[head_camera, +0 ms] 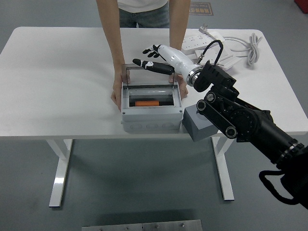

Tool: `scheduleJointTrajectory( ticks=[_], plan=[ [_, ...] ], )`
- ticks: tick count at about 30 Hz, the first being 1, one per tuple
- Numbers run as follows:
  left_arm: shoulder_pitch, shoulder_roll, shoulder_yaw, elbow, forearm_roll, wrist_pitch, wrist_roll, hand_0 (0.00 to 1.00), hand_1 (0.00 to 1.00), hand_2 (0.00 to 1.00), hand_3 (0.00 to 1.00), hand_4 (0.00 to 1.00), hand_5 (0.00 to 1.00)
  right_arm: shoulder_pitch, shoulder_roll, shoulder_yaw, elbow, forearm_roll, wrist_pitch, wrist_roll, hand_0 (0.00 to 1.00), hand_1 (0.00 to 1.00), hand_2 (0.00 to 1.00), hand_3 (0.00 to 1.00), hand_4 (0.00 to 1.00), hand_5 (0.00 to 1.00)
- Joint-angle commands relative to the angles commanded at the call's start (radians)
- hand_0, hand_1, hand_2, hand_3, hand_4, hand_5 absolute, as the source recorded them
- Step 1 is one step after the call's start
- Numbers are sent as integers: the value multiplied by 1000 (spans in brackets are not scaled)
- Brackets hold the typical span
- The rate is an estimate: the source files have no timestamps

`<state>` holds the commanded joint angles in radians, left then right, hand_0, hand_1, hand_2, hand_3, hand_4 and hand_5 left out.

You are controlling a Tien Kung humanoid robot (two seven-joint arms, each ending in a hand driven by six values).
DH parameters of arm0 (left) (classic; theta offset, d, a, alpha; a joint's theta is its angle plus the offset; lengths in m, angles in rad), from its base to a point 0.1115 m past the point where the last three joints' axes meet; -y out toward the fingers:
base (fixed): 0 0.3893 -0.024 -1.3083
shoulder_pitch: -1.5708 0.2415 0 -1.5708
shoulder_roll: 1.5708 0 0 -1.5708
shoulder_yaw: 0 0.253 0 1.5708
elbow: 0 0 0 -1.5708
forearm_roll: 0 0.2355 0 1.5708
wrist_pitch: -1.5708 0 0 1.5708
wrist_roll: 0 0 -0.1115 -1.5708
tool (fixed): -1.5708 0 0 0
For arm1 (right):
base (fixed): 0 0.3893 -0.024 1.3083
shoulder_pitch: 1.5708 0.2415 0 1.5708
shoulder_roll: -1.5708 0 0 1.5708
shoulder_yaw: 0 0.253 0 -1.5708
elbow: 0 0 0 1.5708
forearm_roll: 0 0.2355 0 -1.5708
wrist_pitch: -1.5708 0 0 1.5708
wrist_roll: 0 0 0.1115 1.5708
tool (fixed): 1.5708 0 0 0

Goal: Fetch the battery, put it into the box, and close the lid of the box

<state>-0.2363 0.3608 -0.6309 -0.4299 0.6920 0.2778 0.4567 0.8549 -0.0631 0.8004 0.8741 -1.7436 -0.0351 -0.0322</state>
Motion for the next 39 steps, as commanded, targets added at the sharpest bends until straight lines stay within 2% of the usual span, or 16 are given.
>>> scheduleJointTrajectory(
  ticks=[9,17,18,23,24,39],
  plan=[
    [3,-1,6,0,-9,2,-5,622,689,585,596,593,15,-9,-11,-49,10,16,11,-12,985,815,788,822,998,998],
    [8,-2,13,1,-24,7,-11,622,689,584,596,592,17,-12,-37,-69,57,15,12,-25,974,809,785,823,998,998],
    [8,-2,14,1,-26,8,-12,623,689,584,596,593,18,-13,-40,-72,63,14,12,-27,948,793,781,821,998,998],
    [11,-3,18,1,-33,9,-15,623,689,584,596,593,18,-15,-52,-81,90,10,15,-37,948,793,781,821,998,998],
    [11,-3,19,1,-34,9,-15,623,689,584,596,593,20,-15,-53,-82,92,9,16,-38,887,746,755,814,998,998],
    [14,-3,21,1,-38,11,-17,623,689,584,596,594,22,-31,-60,-105,112,11,18,-43,850,715,735,808,998,998]
  ],
)
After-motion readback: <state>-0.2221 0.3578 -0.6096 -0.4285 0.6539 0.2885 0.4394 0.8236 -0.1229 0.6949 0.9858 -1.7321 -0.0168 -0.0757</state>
